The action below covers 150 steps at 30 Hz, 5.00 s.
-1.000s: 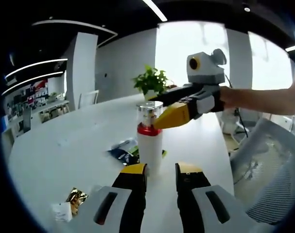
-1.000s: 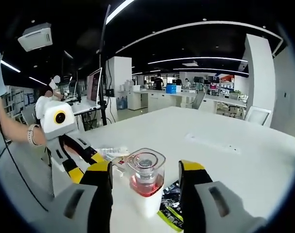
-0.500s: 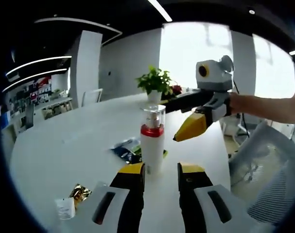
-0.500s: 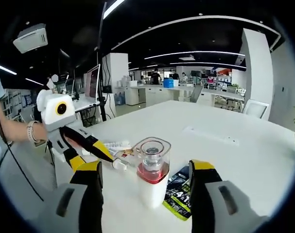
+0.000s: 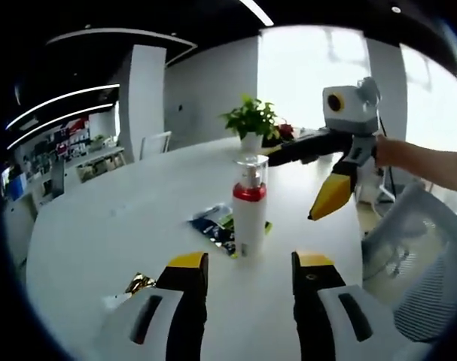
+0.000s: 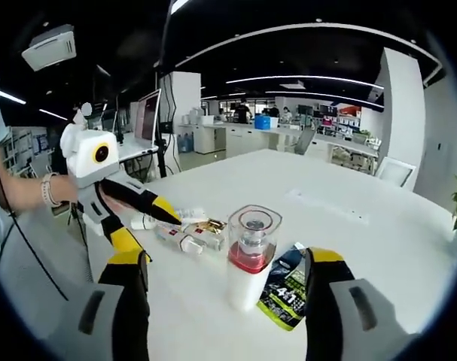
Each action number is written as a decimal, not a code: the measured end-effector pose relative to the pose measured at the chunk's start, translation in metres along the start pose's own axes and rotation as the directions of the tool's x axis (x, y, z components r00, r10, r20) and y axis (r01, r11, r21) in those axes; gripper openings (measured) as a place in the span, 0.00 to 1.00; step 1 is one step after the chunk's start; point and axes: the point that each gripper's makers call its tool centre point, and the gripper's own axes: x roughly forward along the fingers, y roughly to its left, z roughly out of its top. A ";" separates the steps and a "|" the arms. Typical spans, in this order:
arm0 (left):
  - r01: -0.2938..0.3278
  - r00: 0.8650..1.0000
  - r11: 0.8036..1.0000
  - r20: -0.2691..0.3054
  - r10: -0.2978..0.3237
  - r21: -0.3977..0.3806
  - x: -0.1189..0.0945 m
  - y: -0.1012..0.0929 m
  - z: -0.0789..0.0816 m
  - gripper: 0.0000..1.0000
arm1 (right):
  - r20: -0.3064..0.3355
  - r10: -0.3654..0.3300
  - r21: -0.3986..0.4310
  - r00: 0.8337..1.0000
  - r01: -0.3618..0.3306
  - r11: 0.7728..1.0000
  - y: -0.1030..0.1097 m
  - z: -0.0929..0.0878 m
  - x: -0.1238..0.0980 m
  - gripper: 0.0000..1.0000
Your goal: Arrange the skincare products in the storage area until every visible bottle or jar stands upright without overlapping.
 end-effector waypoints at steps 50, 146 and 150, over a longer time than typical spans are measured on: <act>-0.239 0.969 0.968 -0.076 0.233 -0.072 -0.121 0.021 0.001 0.97 | -0.098 -0.122 -0.057 0.988 0.117 0.991 0.024 0.005 -0.061 1.00; -0.368 0.778 0.928 -0.529 0.339 0.055 -0.082 0.142 -0.129 0.53 | -0.139 0.080 0.185 0.987 -0.053 0.981 0.050 -0.046 -0.024 0.61; -0.349 0.770 0.935 -0.547 0.328 0.070 -0.075 0.143 -0.134 0.50 | -0.148 0.079 0.184 0.986 -0.051 0.982 0.050 -0.049 -0.023 0.61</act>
